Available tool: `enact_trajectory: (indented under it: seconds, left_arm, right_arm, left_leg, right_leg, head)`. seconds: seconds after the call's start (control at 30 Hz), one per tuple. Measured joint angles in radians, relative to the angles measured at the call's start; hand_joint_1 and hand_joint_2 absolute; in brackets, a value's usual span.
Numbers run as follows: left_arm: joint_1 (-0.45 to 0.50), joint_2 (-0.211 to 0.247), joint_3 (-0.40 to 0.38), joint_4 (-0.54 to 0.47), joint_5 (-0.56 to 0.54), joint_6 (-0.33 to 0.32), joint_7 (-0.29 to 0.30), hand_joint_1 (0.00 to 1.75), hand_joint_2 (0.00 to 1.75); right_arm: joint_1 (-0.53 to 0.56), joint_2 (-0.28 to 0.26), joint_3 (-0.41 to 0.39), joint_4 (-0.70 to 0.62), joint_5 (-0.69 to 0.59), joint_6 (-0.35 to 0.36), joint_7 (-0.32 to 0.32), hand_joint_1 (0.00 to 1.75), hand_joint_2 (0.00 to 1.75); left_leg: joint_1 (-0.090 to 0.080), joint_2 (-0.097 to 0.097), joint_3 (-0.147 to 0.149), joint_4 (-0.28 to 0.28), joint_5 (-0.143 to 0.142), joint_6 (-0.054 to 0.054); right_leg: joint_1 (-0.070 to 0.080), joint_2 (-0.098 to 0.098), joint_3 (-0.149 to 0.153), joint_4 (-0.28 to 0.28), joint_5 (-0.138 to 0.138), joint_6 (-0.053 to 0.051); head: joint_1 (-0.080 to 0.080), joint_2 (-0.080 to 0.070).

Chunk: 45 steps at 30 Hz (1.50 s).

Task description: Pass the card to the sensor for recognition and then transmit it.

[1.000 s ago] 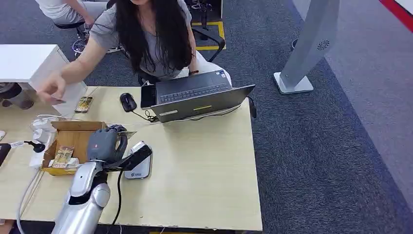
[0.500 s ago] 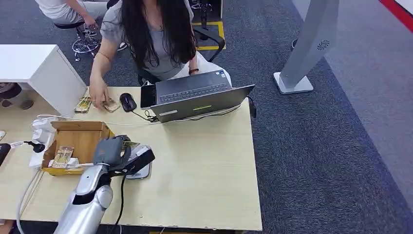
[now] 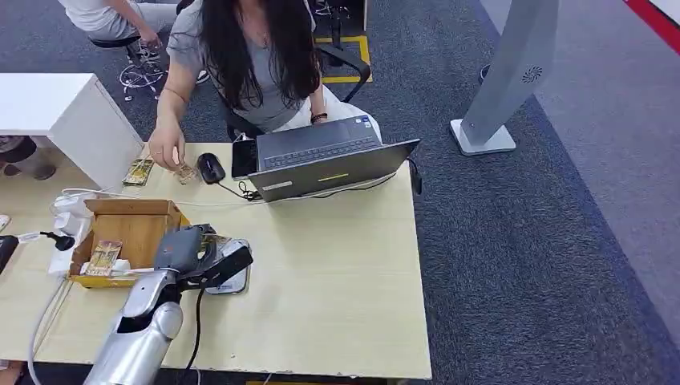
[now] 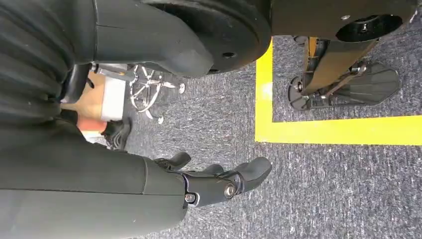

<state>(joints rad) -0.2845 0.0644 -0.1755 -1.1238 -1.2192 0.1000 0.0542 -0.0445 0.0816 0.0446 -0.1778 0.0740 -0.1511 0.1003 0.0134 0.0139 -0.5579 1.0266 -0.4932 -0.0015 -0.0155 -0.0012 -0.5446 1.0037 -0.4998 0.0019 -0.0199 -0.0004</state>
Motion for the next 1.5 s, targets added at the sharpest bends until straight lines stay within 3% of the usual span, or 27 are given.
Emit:
enact_trajectory:
  seconds: [0.37,0.57,0.77,1.27,1.5]
  left_arm:
    - [-0.012,0.005,0.0,0.005,0.018,0.007,-0.002,1.75,1.75]
    - [-0.056,0.018,0.0,-0.032,-0.028,0.196,-0.003,1.75,1.75]
    - [-0.163,0.066,0.012,-0.047,-0.083,0.235,0.002,1.75,1.75]
    - [-0.24,0.099,0.031,-0.045,-0.105,0.268,0.002,1.75,1.75]
    - [-0.356,0.136,0.049,0.017,-0.164,0.253,0.042,1.75,1.75]
  right_arm:
    - [0.0,0.0,-0.002,0.0,0.003,0.0,0.0,0.0,1.75]
    - [0.001,0.0,-0.003,0.0,0.022,0.002,-0.003,0.0,1.75]
    - [0.001,0.0,-0.003,0.0,0.04,0.004,-0.003,0.0,1.75]
    - [0.0,0.0,-0.003,0.0,0.048,0.006,-0.005,0.0,1.75]
    - [-0.001,0.0,-0.002,0.0,0.063,0.01,0.0,0.0,1.75]
  left_leg:
    - [0.0,0.0,0.0,0.0,0.0,0.0]
    - [0.001,-0.001,0.0,0.0,0.001,-0.001]
    - [0.001,-0.001,-0.001,0.0,0.001,-0.002]
    - [0.002,-0.001,-0.001,0.0,0.001,-0.002]
    - [0.003,0.0,-0.001,0.0,0.002,-0.003]
  right_leg:
    - [0.0,0.0,0.0,0.0,0.0,0.0]
    - [0.001,0.0,0.0,0.0,0.0,0.0]
    - [0.002,0.0,0.0,0.0,0.001,-0.001]
    - [0.002,0.0,-0.001,0.0,0.001,-0.001]
    - [0.003,0.0,-0.001,0.001,0.002,-0.003]
  head:
    - [0.0,0.0]
    - [0.0,0.0]
    - [0.0,0.0]
    - [0.0,0.0]
    - [0.0,0.0]
